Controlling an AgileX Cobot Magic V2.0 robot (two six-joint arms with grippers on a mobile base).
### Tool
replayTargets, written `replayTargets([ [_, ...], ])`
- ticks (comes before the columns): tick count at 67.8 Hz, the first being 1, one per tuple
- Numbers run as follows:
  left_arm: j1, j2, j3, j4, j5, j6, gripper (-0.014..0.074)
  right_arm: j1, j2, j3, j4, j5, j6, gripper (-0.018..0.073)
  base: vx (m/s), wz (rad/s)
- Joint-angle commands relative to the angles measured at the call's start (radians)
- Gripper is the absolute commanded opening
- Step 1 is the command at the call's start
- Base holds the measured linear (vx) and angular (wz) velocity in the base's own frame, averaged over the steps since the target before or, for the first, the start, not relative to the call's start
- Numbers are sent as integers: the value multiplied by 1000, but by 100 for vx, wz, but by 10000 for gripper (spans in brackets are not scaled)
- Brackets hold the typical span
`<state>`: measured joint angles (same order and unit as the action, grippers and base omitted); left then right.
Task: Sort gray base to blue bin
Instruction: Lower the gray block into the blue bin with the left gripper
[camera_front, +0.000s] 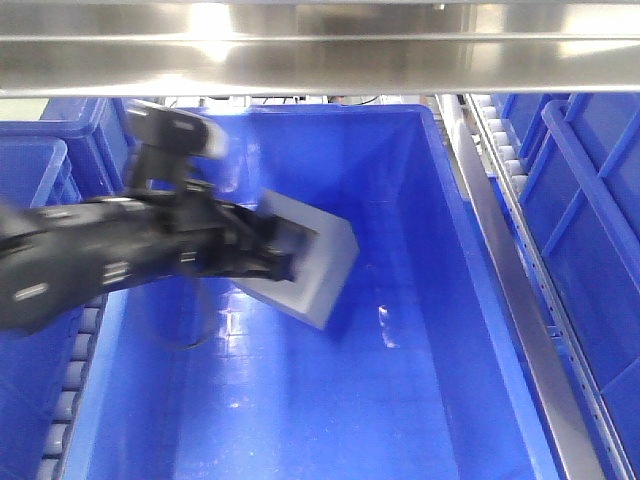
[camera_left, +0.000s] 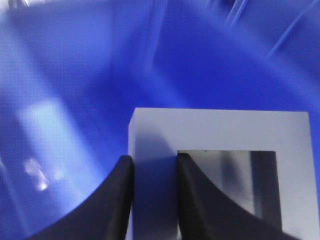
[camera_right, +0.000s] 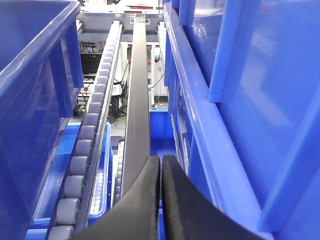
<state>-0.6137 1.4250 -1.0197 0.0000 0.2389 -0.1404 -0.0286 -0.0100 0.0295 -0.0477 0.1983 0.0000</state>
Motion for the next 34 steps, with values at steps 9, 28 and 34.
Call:
replayTargets([
  [9, -5, 124, -130, -34, -29, -8, 3, 0, -16, 7, -5, -72, -12, -5, 0, 0],
  [28, -5, 243, -143, -39, 31, -8, 5, 0, -16, 7, -5, -72, -12, -5, 0, 0],
  [34, -5, 265, -143, -40, 35, -8, 6, 0, -16, 7, -5, -72, -12, -5, 0, 0],
])
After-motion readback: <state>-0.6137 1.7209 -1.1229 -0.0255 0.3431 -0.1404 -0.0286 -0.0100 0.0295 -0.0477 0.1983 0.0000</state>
